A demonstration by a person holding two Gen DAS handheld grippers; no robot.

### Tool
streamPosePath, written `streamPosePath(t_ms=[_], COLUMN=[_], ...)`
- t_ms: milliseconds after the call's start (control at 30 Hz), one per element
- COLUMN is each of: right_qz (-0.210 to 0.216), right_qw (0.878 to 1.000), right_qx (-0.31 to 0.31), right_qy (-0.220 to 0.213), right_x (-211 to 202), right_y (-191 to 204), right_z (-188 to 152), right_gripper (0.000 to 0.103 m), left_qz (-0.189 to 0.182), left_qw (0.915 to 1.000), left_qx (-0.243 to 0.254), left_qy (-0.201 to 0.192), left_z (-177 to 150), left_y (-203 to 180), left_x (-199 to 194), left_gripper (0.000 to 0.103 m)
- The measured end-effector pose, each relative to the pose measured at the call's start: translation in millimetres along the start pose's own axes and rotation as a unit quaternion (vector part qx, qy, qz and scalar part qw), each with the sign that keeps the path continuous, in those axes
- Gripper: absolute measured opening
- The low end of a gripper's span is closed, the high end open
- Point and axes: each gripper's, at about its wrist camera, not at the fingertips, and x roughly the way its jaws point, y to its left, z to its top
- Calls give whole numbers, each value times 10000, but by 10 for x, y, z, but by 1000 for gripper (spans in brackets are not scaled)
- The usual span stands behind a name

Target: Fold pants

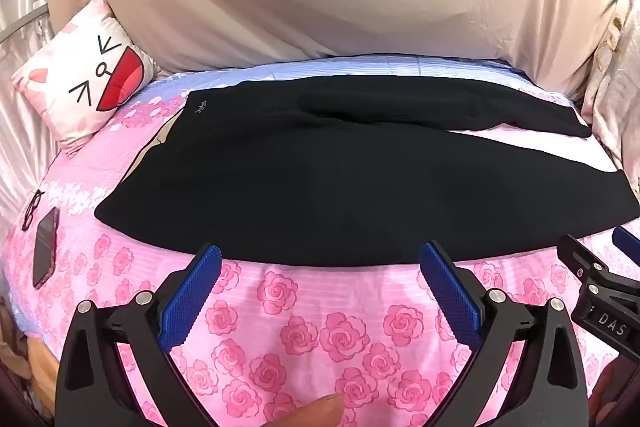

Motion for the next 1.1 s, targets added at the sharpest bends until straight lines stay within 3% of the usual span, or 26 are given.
streamPosePath(t_ms=[500,1100], right_qz=[88,80], right_qw=[10000,10000], right_qx=[4,-1], right_qy=[-11,-59], right_x=[19,-16], right_y=[-14,-54], right_z=[30,47], right_gripper=[98,98], left_qz=[197,114], left_qw=[9997,9999], left_qx=[114,41], left_qy=[-22,-67], left_z=[55,65], left_y=[-24,31], left_x=[-38,19], left_gripper=[98,98])
